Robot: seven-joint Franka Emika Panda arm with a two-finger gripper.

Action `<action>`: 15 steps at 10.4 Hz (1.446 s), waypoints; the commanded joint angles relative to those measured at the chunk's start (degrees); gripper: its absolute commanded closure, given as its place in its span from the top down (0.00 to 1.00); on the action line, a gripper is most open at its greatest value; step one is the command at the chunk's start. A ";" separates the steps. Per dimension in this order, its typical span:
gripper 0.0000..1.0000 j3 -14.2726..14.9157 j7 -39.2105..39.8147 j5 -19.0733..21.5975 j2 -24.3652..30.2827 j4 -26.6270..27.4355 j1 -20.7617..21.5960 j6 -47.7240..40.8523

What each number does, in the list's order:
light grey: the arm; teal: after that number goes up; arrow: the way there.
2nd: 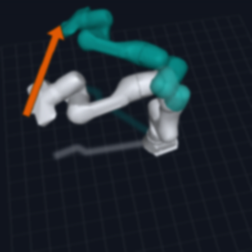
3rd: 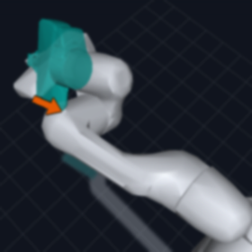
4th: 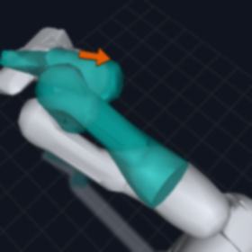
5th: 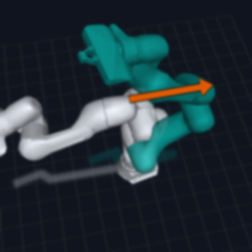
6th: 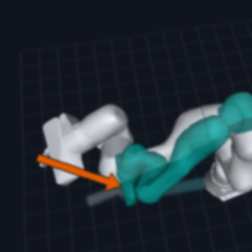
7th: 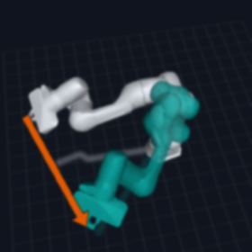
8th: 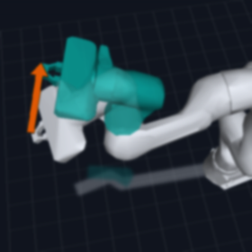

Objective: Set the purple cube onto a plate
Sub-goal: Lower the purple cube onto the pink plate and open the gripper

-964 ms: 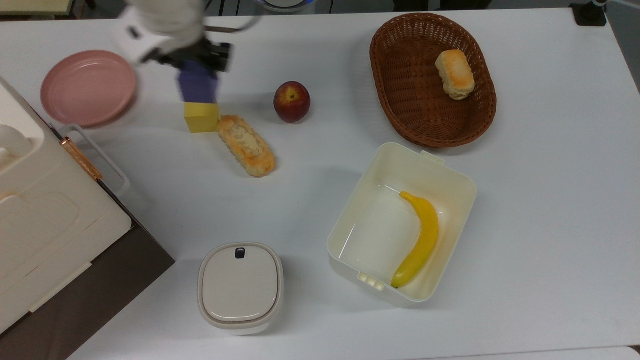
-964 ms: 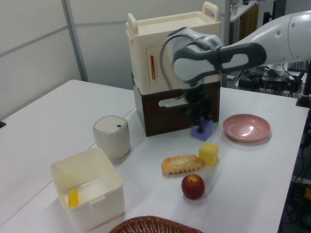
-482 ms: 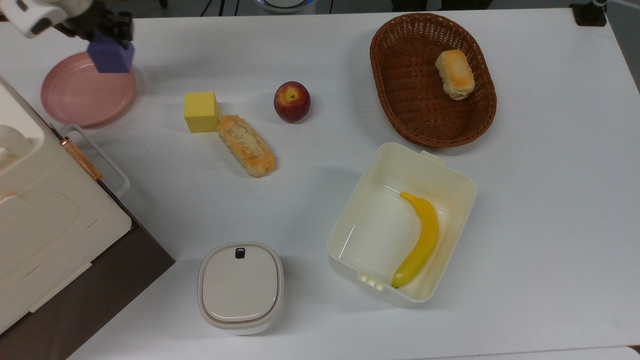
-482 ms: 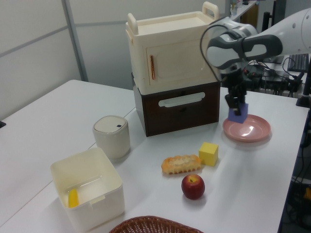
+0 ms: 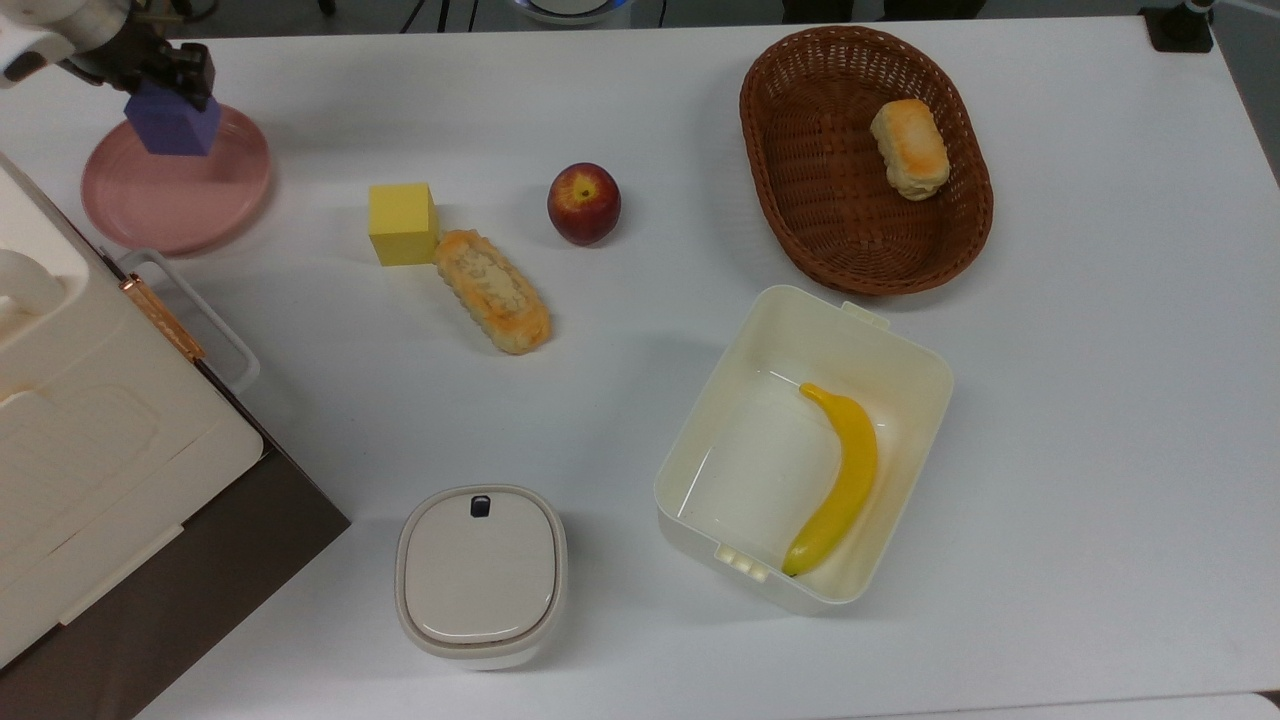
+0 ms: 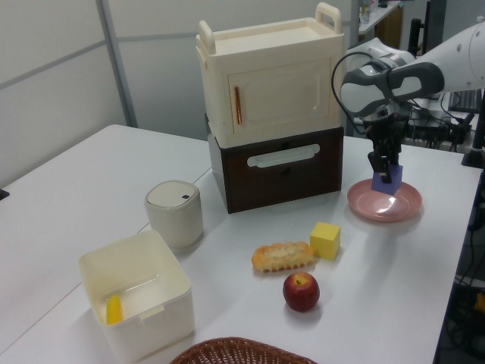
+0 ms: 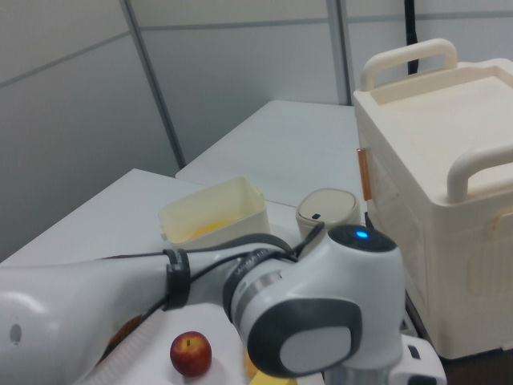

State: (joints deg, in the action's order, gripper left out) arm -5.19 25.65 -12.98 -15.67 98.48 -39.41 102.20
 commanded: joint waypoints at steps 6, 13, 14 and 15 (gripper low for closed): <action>1.00 -1.40 -2.51 -2.40 0.89 -0.49 -1.64 2.13; 1.00 -17.04 -23.26 1.91 6.69 -0.49 3.96 0.11; 1.00 -17.05 -23.45 2.17 8.36 -0.57 7.47 -0.07; 1.00 -16.96 -23.45 3.56 9.77 -1.01 10.46 -1.29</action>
State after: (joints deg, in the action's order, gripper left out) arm -22.83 3.23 -11.78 -11.06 96.54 -34.95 103.75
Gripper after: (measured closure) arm 0.000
